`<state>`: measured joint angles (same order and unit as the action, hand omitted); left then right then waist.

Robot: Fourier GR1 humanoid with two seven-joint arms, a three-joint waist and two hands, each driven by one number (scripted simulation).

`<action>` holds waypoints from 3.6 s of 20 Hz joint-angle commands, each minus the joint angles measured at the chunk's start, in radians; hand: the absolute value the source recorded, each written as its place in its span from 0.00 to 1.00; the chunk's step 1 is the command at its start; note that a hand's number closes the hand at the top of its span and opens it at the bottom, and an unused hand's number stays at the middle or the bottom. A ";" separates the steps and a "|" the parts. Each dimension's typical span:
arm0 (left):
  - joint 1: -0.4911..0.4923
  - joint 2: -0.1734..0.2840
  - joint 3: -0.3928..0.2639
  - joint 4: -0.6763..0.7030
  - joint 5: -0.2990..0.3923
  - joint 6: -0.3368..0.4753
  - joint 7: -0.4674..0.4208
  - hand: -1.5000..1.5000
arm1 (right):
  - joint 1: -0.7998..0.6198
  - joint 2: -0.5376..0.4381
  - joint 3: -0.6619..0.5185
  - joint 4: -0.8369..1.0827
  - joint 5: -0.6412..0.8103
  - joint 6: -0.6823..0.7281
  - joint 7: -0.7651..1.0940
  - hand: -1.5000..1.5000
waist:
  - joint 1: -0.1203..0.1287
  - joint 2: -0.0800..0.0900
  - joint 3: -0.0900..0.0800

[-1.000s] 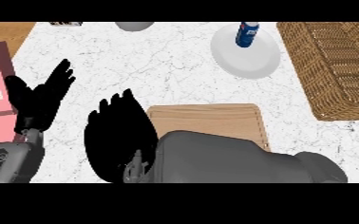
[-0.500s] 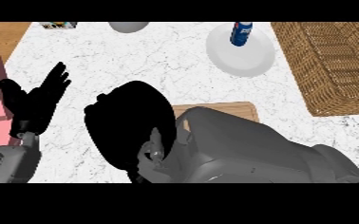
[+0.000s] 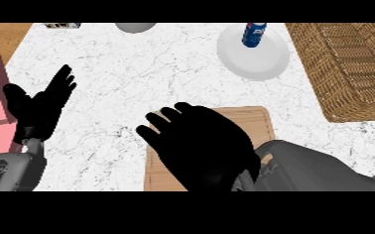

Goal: Pick the sweet potato from the cutting board and place it in the basket

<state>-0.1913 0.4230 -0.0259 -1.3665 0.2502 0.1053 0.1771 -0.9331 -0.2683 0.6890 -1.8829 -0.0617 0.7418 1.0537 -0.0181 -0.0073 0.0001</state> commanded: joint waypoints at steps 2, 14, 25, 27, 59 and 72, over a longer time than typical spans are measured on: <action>-0.007 -0.029 -0.003 0.012 -0.018 -0.007 -0.018 0.50 | 0.170 -0.010 0.088 -0.090 0.198 -0.043 0.027 0.00 | 0.012 0.006 0.000; -0.040 -0.029 0.025 0.035 -0.048 -0.041 0.002 0.50 | 0.428 -0.028 0.171 0.153 0.645 -0.244 -0.437 0.00 | 0.021 0.011 0.000; -0.031 -0.059 0.078 -0.007 -0.064 -0.067 0.053 0.50 | 0.510 -0.050 0.111 0.188 0.765 -0.101 -0.528 0.00 | 0.018 0.007 0.000; 0.021 -0.070 0.065 -0.071 -0.094 -0.058 0.051 0.50 | 0.524 0.009 0.122 0.235 0.826 -0.123 -0.530 0.00 | 0.022 0.006 0.000; -0.029 -0.131 0.163 -0.028 -0.146 -0.152 0.045 0.50 | 0.635 0.026 0.080 0.301 1.159 -0.063 -0.849 1.00 | 0.021 0.007 0.000; -0.003 -0.144 0.168 -0.057 -0.164 -0.150 0.061 0.50 | 0.625 0.171 -0.216 0.435 1.213 -0.186 -0.675 1.00 | 0.019 0.022 0.001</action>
<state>-0.1911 0.2797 0.1380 -1.4236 0.0786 -0.0408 0.2362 -0.2744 -0.1946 0.6792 -1.5588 1.1578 0.6072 0.2159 0.0045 -0.0050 -0.0005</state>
